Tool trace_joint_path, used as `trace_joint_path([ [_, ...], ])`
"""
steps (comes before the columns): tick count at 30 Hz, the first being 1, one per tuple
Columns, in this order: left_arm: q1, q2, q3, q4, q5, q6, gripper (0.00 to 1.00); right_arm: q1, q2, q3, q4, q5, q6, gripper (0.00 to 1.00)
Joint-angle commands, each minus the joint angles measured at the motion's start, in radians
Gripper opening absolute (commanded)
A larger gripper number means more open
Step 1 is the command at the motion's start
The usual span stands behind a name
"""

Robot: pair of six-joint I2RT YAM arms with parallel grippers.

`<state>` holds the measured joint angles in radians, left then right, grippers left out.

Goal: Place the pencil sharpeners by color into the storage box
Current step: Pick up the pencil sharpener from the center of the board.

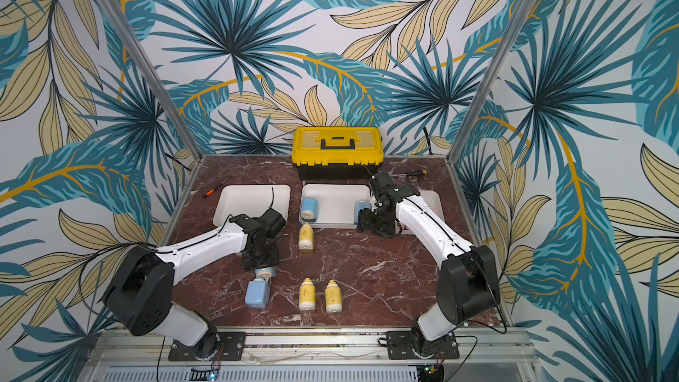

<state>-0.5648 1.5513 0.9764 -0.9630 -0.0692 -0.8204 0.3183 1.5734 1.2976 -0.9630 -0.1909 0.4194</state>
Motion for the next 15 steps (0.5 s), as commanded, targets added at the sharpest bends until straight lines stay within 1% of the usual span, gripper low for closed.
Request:
trace_joint_path([
  [1, 0.008, 0.035, 0.014, 0.052, 0.002, 0.018, 0.38, -0.002, 0.017, 0.017, -0.016, 0.008, 0.01, 0.73],
  [8, 0.007, 0.039, 0.057, 0.049, 0.003, 0.036, 0.36, -0.002, 0.019, 0.019, -0.014, 0.01, 0.007, 0.73],
  [9, 0.009, 0.041, 0.063, 0.049, 0.033, 0.041, 0.36, -0.003, 0.019, 0.019, -0.014, 0.01, 0.007, 0.72],
  [15, 0.014, 0.049, 0.112, 0.046, 0.058, 0.067, 0.34, -0.002, 0.019, 0.023, -0.014, 0.013, 0.002, 0.73],
])
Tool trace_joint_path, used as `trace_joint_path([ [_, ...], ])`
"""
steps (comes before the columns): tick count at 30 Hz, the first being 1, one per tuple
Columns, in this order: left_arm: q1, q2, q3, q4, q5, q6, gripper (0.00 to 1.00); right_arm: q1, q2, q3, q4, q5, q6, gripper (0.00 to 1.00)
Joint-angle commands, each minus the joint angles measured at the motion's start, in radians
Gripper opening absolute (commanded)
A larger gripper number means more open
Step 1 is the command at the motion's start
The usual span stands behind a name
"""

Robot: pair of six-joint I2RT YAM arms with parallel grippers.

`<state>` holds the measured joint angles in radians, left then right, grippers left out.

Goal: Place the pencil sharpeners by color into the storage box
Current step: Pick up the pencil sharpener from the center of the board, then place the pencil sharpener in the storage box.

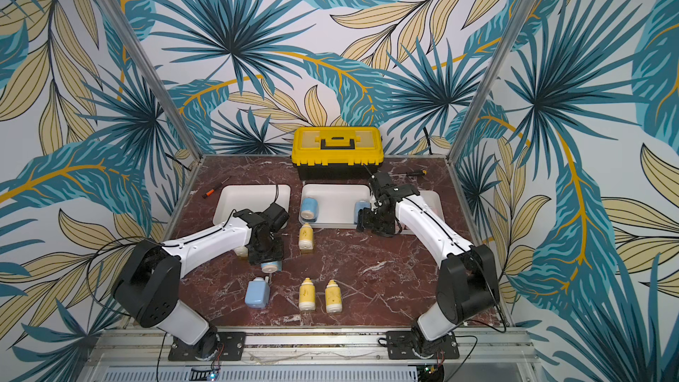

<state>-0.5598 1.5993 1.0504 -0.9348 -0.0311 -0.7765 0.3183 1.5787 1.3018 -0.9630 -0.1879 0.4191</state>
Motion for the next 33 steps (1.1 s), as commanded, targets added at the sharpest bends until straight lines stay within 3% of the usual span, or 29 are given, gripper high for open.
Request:
trace_joint_path([
  [1, 0.011, 0.001, 0.045, 0.017, 0.026, 0.027, 0.34, -0.002, 0.014, 0.018, -0.015, 0.01, 0.003, 0.73],
  [17, 0.023, -0.056, 0.21, -0.042, 0.002, 0.08, 0.33, -0.004, 0.029, 0.043, -0.018, 0.011, -0.003, 0.73],
  [33, 0.029, -0.014, 0.542, -0.106, 0.008, 0.126, 0.32, -0.004, 0.049, 0.059, -0.012, 0.005, -0.008, 0.72],
])
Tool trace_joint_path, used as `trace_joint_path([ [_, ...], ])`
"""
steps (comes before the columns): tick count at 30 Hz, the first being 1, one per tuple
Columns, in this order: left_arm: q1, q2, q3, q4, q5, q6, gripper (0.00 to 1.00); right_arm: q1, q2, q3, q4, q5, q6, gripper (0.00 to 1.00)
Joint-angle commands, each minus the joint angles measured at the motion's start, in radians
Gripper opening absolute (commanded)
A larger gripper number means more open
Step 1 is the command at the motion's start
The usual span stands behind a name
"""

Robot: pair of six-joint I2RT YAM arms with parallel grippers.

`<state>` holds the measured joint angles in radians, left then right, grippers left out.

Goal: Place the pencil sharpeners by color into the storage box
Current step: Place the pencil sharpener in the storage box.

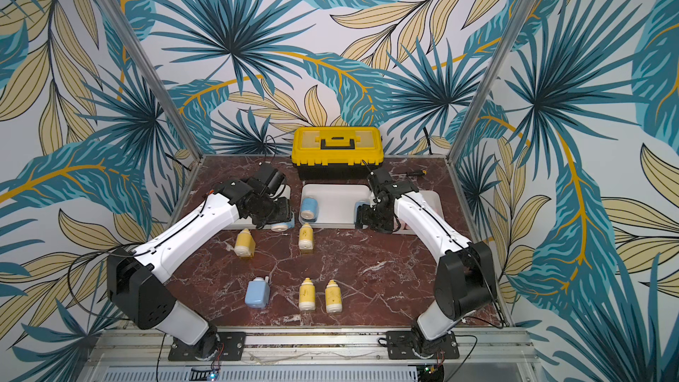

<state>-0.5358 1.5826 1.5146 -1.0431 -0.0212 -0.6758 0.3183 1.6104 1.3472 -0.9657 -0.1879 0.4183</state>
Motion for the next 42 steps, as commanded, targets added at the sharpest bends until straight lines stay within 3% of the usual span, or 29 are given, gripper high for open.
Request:
trace_joint_path([
  [1, 0.005, 0.022, 0.113, 0.002, 0.01, 0.033, 0.32, -0.004, 0.017, 0.015, -0.009, 0.007, -0.008, 0.73],
  [23, -0.048, 0.556, 0.663, 0.002, 0.139, 0.032, 0.3, -0.004, -0.024, -0.049, 0.004, 0.025, -0.005, 0.73],
  [42, -0.085, 0.71, 0.666, -0.01, 0.09, 0.009, 0.29, -0.004, -0.052, -0.146, 0.07, -0.015, 0.017, 0.73],
])
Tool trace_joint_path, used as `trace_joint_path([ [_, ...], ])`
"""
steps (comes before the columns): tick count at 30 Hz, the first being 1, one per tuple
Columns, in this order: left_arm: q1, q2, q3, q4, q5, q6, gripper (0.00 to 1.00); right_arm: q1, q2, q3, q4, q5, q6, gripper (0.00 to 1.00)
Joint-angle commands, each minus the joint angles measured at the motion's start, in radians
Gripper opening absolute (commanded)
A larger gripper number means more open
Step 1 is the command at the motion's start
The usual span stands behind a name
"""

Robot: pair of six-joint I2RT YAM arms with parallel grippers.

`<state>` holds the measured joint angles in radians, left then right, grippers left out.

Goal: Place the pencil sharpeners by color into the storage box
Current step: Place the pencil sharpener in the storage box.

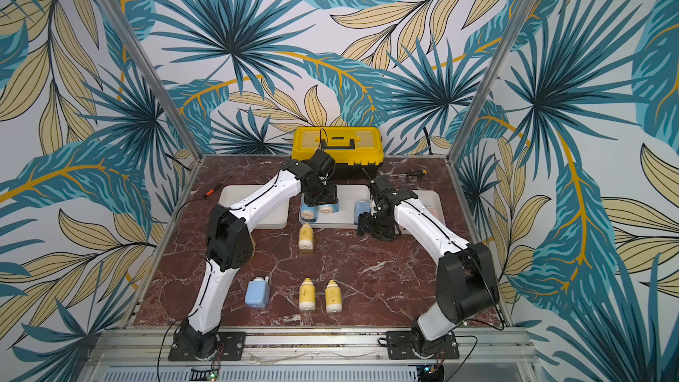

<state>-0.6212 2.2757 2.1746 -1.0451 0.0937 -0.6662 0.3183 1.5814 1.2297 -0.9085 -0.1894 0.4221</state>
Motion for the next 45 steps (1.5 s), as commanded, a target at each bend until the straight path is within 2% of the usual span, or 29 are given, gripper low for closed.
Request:
trace_joint_path([
  [1, 0.001, 0.019, 0.006, -0.01, -0.029, 0.0, 0.29, -0.004, -0.024, -0.032, 0.017, -0.015, 0.015, 0.73],
  [22, 0.0, 0.025, -0.044, -0.035, -0.042, 0.007, 0.29, -0.004, -0.015, -0.056, 0.051, -0.031, 0.026, 0.73],
  [38, -0.003, 0.075, -0.021, -0.035, -0.018, 0.007, 0.29, -0.005, -0.007, -0.049, 0.05, -0.031, 0.019, 0.72],
  [45, -0.002, 0.084, -0.019, -0.034, -0.014, 0.008, 0.33, -0.004, -0.001, -0.046, 0.048, -0.031, 0.018, 0.72],
])
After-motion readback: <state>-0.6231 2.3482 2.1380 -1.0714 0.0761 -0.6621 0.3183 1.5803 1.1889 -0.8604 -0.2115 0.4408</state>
